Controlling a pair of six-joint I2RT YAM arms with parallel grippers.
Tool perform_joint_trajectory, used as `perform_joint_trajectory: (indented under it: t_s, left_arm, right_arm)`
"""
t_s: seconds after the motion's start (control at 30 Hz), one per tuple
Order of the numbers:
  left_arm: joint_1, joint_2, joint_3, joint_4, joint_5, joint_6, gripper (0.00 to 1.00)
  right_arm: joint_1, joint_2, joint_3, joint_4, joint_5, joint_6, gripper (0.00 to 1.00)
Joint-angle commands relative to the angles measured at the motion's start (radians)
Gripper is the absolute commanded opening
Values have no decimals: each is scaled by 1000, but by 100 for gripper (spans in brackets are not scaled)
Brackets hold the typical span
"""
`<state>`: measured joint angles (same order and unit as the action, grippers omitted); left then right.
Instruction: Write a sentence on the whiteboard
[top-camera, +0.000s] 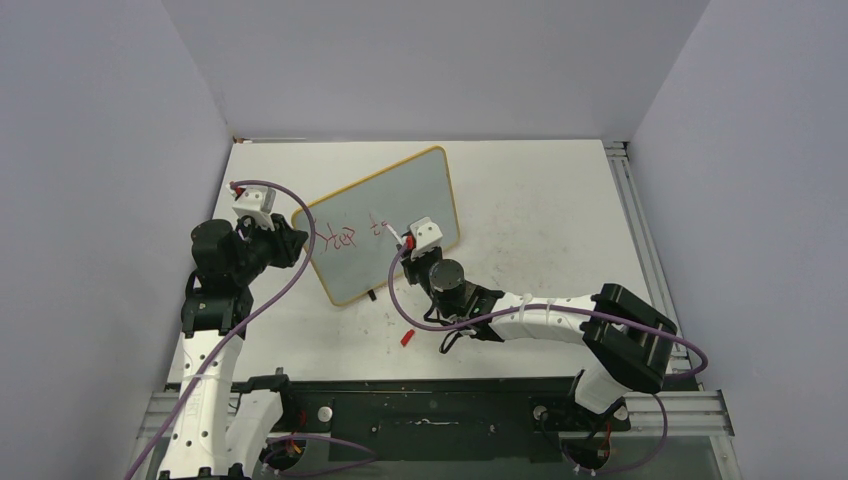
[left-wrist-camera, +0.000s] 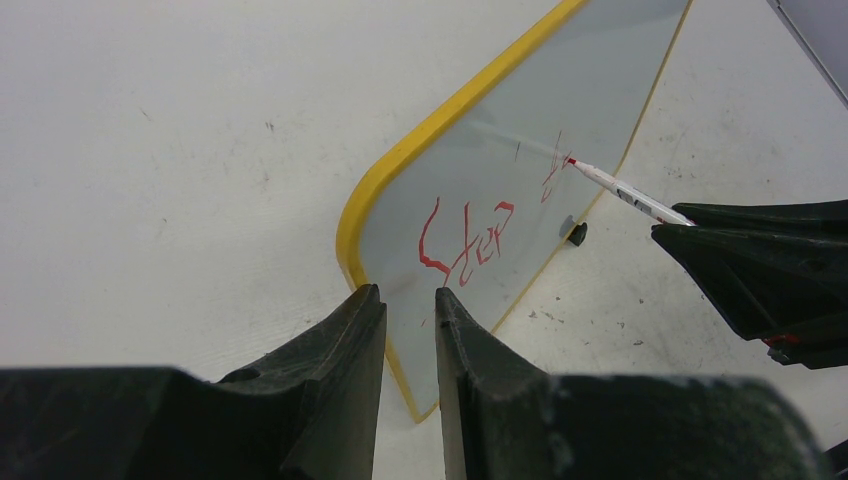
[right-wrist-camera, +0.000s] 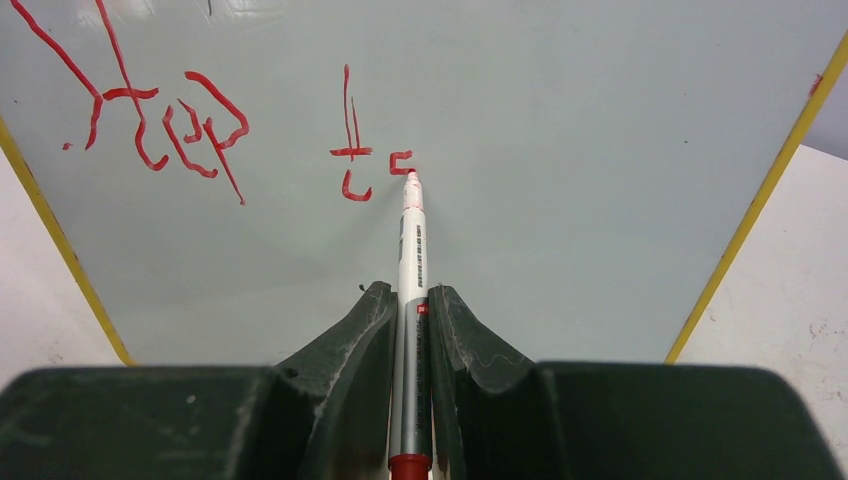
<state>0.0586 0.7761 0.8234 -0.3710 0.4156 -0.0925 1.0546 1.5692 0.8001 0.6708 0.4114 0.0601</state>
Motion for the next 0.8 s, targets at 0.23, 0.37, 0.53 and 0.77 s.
perform_joint_trajectory:
  t_s: [0.23,0.37,0.53,0.77]
  left_arm:
    - [0,-11,8,19,11,5,23]
    - [0,-11,8,18,11,6,23]
    - [1,-11,8,19,11,5,23]
    - [0,-11,8,20,13,5,23]
  right_arm:
    - [10,-5,44,40,7,-28,5]
    - [12,-8,45,42,8,-33,5]
    - [18,-15,42,46,10,-41,5]
    - [26,-43,36,51,14,-52,5]
